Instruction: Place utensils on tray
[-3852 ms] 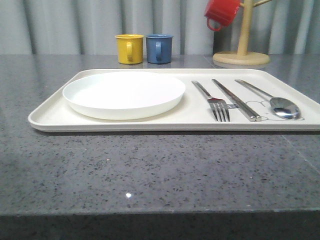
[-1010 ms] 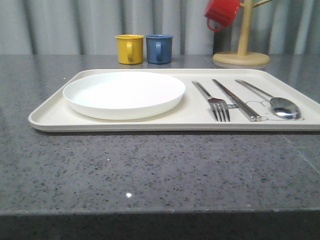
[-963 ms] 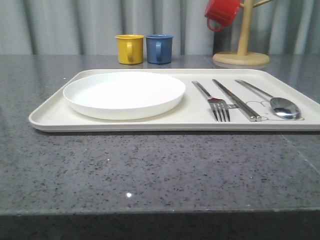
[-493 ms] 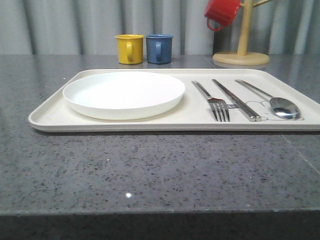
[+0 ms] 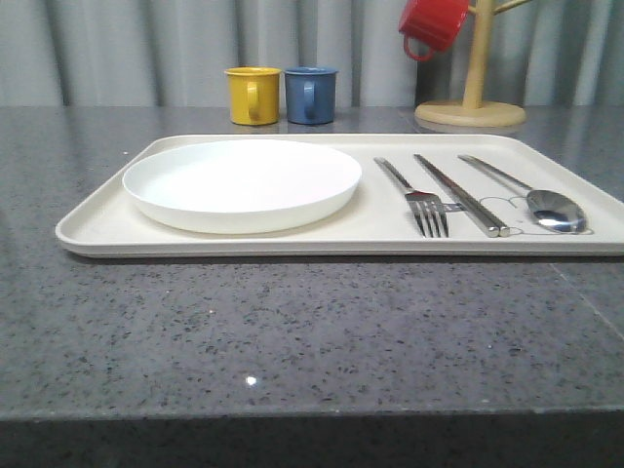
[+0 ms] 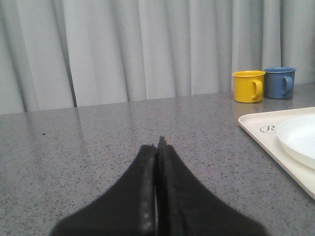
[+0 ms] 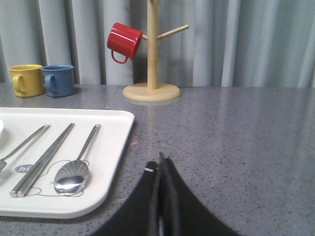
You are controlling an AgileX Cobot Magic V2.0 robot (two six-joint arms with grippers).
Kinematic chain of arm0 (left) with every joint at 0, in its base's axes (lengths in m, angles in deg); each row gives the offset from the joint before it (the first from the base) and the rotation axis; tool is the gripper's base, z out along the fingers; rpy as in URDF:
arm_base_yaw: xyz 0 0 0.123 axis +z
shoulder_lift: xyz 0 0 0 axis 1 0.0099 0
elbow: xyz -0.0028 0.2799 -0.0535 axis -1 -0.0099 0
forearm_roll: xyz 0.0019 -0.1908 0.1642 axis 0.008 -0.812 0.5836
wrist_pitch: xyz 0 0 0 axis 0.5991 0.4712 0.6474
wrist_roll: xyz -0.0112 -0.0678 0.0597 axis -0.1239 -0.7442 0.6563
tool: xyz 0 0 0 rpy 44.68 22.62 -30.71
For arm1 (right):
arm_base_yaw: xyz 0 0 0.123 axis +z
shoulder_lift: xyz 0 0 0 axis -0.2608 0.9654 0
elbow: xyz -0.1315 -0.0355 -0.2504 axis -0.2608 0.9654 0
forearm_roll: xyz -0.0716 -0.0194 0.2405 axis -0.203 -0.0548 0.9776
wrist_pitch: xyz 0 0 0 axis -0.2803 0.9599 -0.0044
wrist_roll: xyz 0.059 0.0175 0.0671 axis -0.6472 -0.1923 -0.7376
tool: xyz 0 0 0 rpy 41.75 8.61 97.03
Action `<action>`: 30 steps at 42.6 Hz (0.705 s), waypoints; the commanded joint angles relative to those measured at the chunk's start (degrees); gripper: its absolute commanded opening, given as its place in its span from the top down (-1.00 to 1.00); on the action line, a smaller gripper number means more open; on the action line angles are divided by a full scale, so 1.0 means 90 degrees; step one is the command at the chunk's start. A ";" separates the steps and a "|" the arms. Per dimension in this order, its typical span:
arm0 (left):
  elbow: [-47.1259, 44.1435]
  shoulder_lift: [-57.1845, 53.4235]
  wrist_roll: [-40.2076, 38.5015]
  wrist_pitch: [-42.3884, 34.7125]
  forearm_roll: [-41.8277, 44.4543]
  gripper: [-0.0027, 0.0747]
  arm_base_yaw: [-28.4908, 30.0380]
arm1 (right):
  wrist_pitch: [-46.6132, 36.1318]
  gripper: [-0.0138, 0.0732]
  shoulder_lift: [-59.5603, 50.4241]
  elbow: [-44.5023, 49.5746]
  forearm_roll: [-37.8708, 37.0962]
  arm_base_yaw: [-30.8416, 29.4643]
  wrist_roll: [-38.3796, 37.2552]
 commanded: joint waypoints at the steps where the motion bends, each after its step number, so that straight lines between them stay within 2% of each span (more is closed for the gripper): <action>1: -0.0085 -0.0126 -0.0070 -0.0493 -0.0013 0.98 -0.0044 | -0.0470 0.94 -0.0090 -0.0010 0.0108 -0.0054 0.0059; 30: -0.0085 -0.0126 -0.0070 -0.0493 -0.0013 0.98 -0.0044 | -0.0380 0.94 -0.0090 -0.0010 0.0108 0.0020 0.0059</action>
